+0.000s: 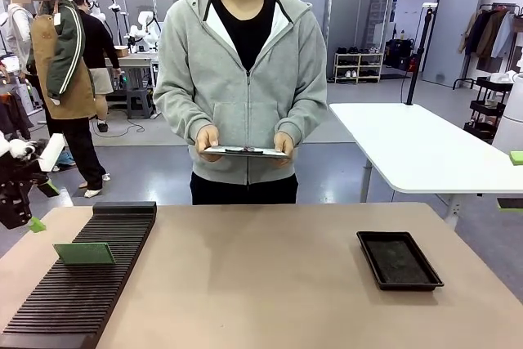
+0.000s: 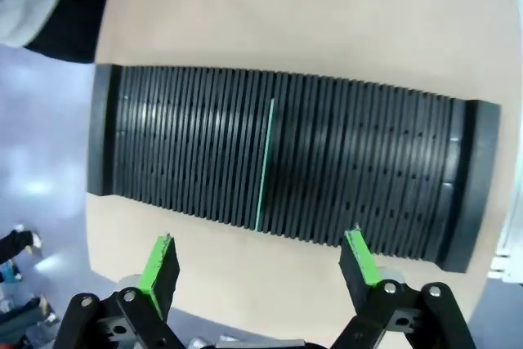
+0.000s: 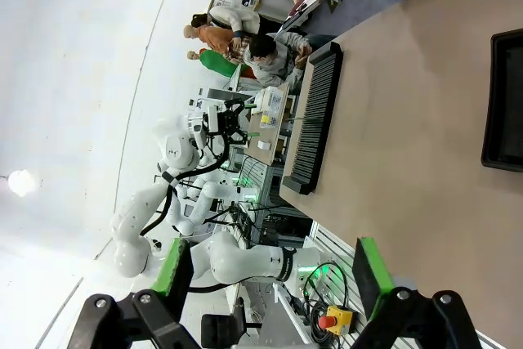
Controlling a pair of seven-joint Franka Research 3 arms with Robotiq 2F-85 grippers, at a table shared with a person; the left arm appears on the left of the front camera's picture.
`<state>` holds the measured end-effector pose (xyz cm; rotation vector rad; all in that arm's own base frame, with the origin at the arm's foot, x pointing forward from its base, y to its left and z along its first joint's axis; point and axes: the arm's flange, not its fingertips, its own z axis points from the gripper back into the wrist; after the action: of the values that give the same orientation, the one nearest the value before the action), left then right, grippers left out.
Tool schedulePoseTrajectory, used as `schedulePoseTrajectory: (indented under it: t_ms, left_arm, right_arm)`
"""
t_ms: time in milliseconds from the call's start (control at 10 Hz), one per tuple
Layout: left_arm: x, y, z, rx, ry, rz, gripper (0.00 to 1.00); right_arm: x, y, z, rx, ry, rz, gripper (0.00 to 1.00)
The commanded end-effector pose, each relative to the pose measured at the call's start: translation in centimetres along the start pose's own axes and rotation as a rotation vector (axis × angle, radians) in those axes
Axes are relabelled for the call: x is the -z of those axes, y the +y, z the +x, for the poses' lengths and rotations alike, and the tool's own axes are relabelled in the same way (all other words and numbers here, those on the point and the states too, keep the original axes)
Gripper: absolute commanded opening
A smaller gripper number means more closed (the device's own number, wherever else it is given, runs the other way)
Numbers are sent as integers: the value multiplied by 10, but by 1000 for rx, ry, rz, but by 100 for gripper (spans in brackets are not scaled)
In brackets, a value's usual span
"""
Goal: Inspect the PCB.
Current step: Pick up the Blank PCB and present it to the human.
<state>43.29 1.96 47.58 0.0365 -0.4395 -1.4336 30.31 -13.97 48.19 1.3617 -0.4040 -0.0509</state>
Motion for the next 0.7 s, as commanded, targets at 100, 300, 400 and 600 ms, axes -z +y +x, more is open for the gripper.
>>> schedulePoseTrajectory:
  t_ms: [100,300,400,600]
  left_arm:
    - [29,25,-5,-68,45,0,100]
    - [51,25,-10,-53,90,-5,100]
    - [61,29,-13,-78,115,12,100]
    - [74,29,-15,-61,117,-15,100]
  right_arm:
    - [-1,0,0,-19,-1,4,100]
    - [-1,0,0,-19,-1,4,100]
    - [-1,0,0,-19,-1,4,100]
    - [-1,0,0,-19,-1,4,100]
